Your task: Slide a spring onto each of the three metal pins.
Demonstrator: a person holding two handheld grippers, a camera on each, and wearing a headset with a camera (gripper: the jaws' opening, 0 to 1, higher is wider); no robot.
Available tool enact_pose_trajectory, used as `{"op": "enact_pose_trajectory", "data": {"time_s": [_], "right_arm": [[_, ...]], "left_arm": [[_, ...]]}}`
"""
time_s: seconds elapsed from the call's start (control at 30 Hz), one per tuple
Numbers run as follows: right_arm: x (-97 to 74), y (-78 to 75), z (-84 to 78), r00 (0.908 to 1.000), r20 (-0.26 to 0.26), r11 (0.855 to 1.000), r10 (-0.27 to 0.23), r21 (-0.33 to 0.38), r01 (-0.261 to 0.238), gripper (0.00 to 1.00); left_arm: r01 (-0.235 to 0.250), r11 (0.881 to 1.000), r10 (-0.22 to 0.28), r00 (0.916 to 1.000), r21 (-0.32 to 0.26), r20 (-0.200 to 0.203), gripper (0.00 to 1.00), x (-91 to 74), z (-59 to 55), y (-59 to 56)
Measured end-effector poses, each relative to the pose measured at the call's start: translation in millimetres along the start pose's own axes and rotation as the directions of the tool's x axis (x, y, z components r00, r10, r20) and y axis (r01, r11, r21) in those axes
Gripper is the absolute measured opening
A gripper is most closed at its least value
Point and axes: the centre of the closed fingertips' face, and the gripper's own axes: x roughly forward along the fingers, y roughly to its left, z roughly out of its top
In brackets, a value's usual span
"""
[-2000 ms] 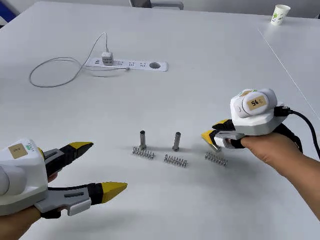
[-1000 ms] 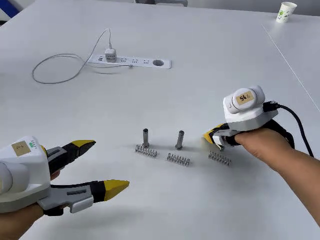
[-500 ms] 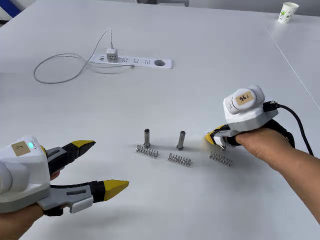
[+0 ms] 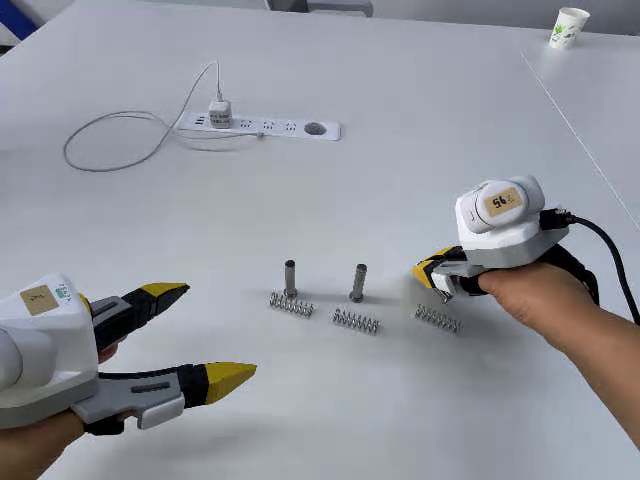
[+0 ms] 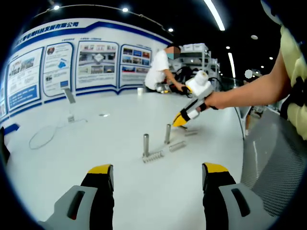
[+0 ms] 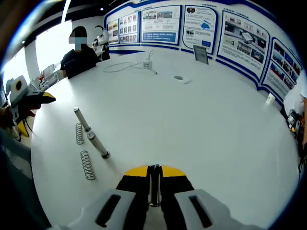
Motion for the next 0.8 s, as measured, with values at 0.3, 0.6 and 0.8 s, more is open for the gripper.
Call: {"op": "enact_pose_trajectory", "data": {"time_s": [0.3,0.6,0.8], "right_arm": [[-17.3,0.8,6.0,0.9986,0.051,1.0,-0.008,0.018,0.007,0.09],[-26.7,5.9,6.3,0.997,0.076,1.0,-0.015,0.023,0.013,0.09],[-33.0,10.3,2.0,0.996,0.088,0.999,-0.016,0.038,0.013,0.09]], "left_arm": [[0.006,1.0,-0.006,1.0,0.008,0.002,0.77,-0.2,1.3,-2.8],[0.007,1.0,-0.007,1.0,0.014,0.007,0.77,-1.0,3.4,-3.9],[0.009,1.0,-0.009,0.9999,0.013,0.008,0.77,-0.7,2.9,-5.4]]}}
